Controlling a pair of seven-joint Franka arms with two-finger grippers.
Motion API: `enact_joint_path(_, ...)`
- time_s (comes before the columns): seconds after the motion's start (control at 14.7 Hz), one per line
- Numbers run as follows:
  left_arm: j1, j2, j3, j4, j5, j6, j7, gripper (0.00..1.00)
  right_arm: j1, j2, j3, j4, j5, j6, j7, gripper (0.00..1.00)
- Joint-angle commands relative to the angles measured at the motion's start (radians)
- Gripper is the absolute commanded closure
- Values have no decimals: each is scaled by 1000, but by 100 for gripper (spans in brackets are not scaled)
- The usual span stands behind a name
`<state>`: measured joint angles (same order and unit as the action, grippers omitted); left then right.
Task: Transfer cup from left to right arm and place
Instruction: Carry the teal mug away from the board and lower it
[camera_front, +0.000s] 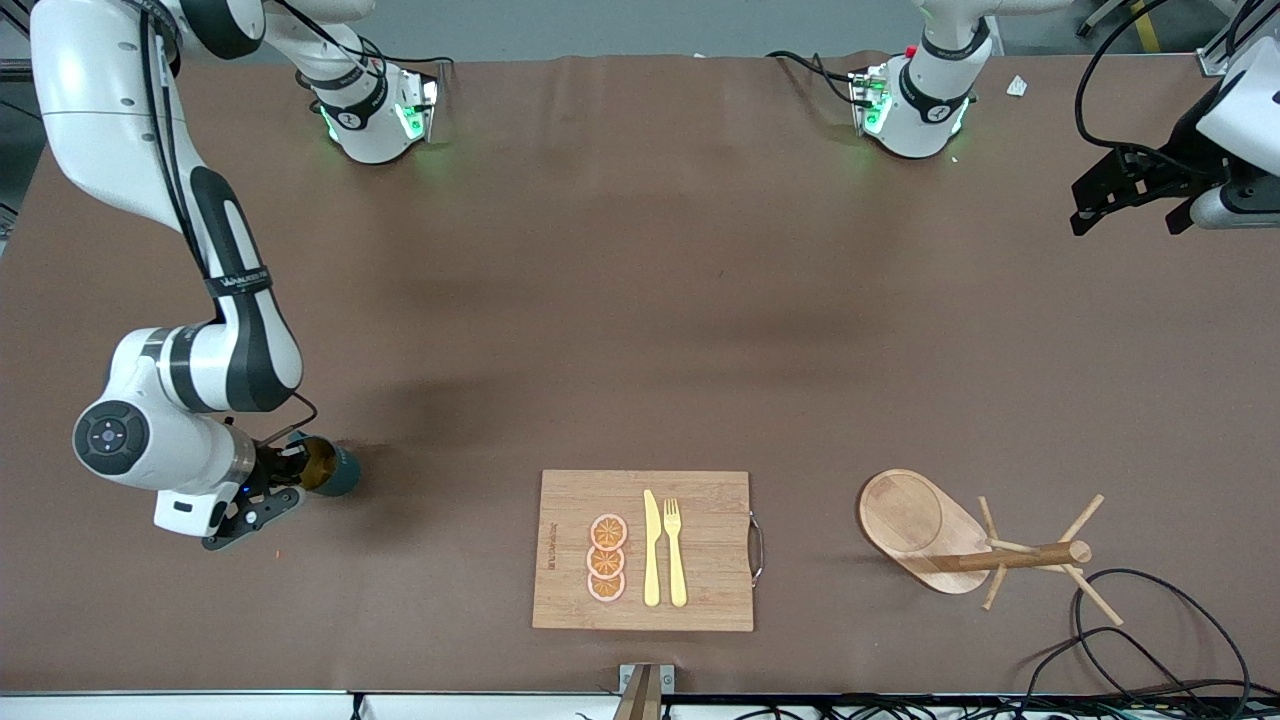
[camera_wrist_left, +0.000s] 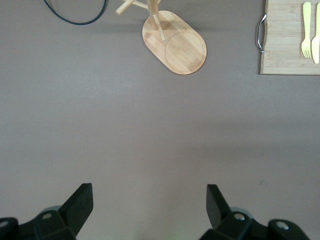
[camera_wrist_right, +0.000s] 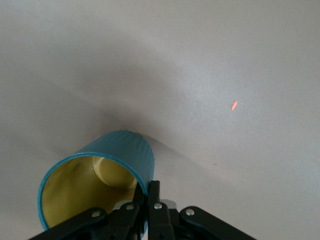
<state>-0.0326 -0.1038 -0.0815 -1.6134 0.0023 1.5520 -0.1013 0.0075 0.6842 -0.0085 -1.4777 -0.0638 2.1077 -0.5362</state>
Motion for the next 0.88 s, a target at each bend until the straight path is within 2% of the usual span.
enact_joint_path(0.0, 0, -11, -3, -16, 5, 16, 17, 0, -38, 11, 24, -3, -24, 3, -33, 97)
enact_joint_path(0.07, -1, -5, -3, -14, 5, 16, 17, 0, -41, 14, 24, -3, -18, 5, -30, 92)
enact_joint_path(0.14, -1, -5, -3, -13, 5, 16, 17, 0, -41, 15, 24, -1, -14, 6, -22, 76)
enact_joint_path(0.2, -1, -5, -3, -13, 5, 16, 18, 0, -40, 15, 24, 3, -13, 6, -19, 47)
enact_joint_path(0.27, -1, -5, -3, -13, 5, 16, 18, 0, -40, 12, 25, 8, -4, 6, -13, 13)
enact_joint_path(0.34, -1, -4, -3, -13, 5, 17, 18, 0, -41, 8, 25, 11, -2, 3, -10, 0)
enact_joint_path(0.54, -3, -4, -3, -14, 5, 17, 18, 0, -26, -5, 27, 80, 12, -11, 104, 0)
enact_joint_path(0.81, 7, 4, 0, -14, 5, 17, 17, 0, -12, -136, 33, 82, 12, -145, 358, 0)
